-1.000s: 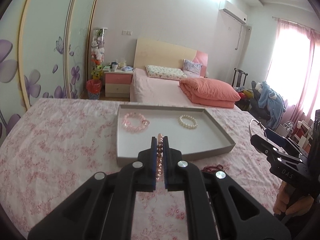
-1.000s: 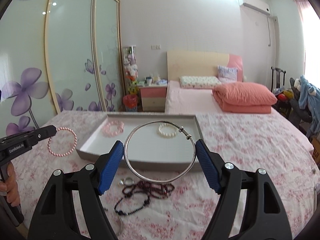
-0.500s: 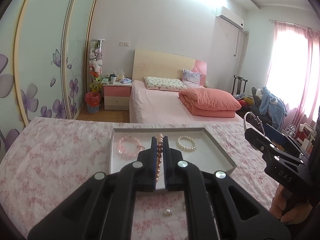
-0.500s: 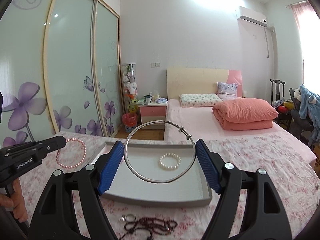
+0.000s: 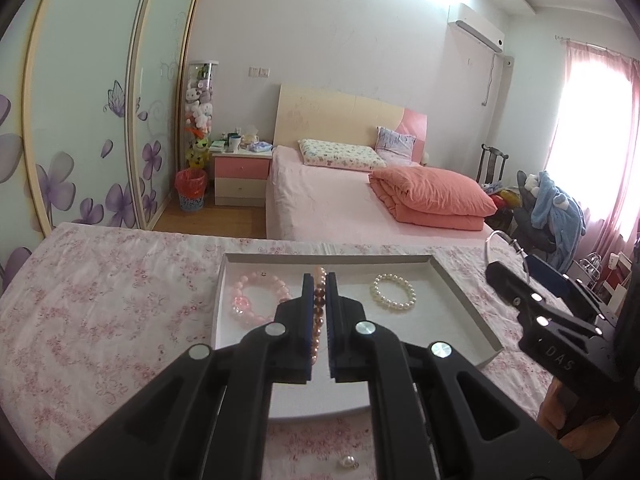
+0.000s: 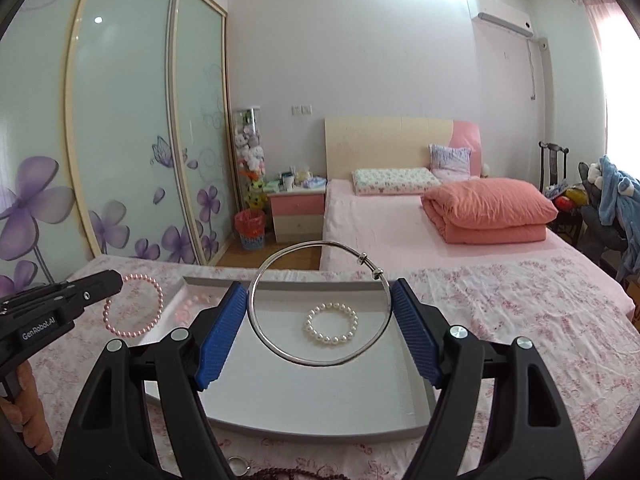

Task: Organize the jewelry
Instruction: 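Carry both pieces into the grey tray and open both tools to release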

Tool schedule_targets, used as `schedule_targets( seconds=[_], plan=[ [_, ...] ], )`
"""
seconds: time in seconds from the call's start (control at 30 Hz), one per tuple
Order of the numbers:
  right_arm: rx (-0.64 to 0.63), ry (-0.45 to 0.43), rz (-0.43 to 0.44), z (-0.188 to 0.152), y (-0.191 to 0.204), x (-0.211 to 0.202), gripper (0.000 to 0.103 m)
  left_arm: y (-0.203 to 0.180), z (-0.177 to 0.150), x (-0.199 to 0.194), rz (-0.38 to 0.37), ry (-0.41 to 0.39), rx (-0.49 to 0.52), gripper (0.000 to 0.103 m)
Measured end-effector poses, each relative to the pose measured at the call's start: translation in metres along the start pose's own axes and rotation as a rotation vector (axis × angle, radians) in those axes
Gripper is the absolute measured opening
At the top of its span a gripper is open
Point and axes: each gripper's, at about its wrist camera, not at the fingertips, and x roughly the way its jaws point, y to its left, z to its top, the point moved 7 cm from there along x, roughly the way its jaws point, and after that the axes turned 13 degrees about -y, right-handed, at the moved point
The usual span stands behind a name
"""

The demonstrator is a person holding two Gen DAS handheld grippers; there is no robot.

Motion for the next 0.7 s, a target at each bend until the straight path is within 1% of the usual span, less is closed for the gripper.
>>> schedule_targets(
  seconds=[0.13, 0.33, 0.7],
  plan=[
    [-0.001, 0.049, -0.005, -0.012, 0.000, 0.019, 0.074, 0.001, -0.006, 0.017, 0.002, 0.018, 0.003, 0.007],
    [0.032, 0.130, 0.004, -0.031, -0.002, 0.043, 0.074, 0.004, -0.017, 0.038, 0.008, 0.050, 0.001, 0.007],
    [0.029, 0.210, 0.011, -0.052, 0.005, 0.060, 0.075, 0.010, -0.038, 0.063, 0.005, 0.109, -0.015, 0.007]
  ],
)
